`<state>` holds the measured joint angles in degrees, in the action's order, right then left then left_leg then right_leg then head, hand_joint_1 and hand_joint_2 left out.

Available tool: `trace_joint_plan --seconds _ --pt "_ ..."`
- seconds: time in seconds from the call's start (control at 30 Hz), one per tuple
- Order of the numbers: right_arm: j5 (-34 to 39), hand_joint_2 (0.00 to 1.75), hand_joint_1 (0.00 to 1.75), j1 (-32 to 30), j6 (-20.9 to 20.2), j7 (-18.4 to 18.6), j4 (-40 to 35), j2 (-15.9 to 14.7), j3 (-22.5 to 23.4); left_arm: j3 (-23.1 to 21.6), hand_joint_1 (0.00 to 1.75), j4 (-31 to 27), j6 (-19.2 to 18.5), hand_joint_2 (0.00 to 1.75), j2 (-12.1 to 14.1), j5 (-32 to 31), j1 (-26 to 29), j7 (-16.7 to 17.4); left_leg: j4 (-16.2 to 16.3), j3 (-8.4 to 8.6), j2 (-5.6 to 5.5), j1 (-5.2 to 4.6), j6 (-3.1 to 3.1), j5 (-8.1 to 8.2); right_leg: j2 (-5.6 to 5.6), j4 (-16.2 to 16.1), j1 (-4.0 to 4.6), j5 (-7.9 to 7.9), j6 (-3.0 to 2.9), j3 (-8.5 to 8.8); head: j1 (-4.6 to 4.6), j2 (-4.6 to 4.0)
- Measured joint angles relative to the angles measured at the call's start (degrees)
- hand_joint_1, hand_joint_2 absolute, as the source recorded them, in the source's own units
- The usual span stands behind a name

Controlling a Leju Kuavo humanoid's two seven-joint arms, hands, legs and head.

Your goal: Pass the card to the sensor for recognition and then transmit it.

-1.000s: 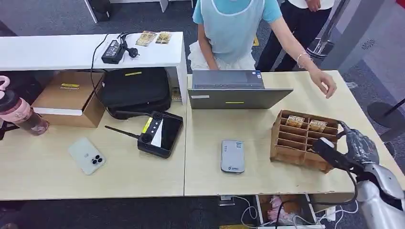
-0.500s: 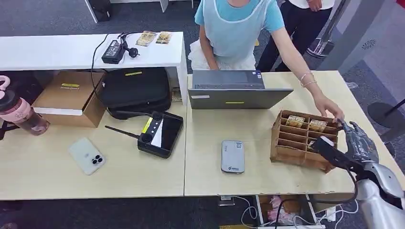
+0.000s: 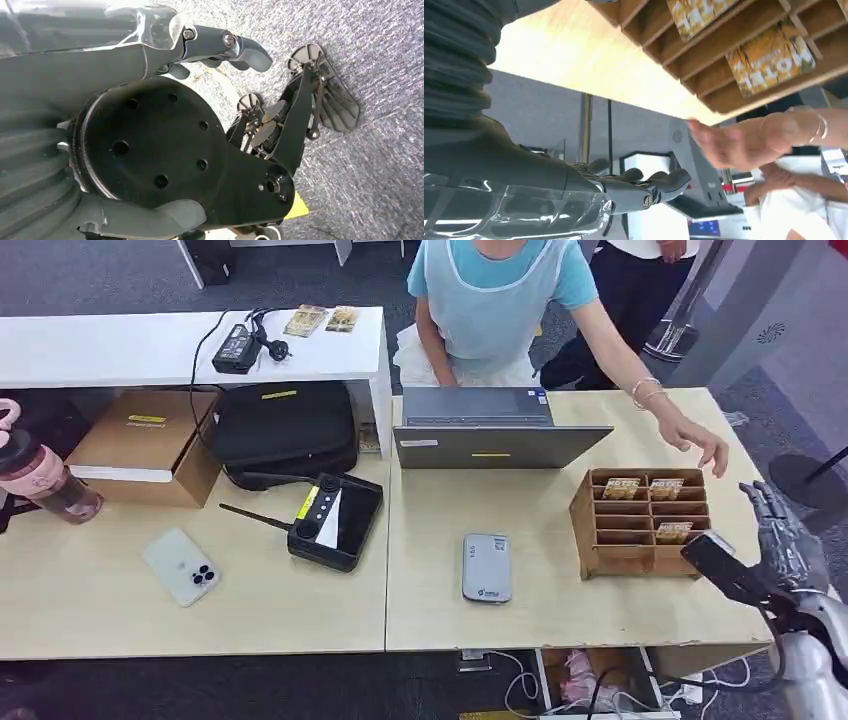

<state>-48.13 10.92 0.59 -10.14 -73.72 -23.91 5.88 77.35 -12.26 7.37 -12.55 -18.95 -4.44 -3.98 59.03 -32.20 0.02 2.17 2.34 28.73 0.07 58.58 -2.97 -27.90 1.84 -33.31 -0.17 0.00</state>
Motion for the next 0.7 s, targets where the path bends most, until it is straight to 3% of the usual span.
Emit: trace_joint_plan --seconds 0.7 --pt "-1.16 1.75 0.0 3.23 -0.31 -1.33 0.19 0.35 -0.79 0.0 0.0 0.0 -0.02 1.75 -0.22 0.26 -0.02 -0.15 0.0 -0.02 -0.02 0.0 0.03 -0.03 -0.03 0.01 0.0 0.02 -0.02 0.03 0.0 0.0"
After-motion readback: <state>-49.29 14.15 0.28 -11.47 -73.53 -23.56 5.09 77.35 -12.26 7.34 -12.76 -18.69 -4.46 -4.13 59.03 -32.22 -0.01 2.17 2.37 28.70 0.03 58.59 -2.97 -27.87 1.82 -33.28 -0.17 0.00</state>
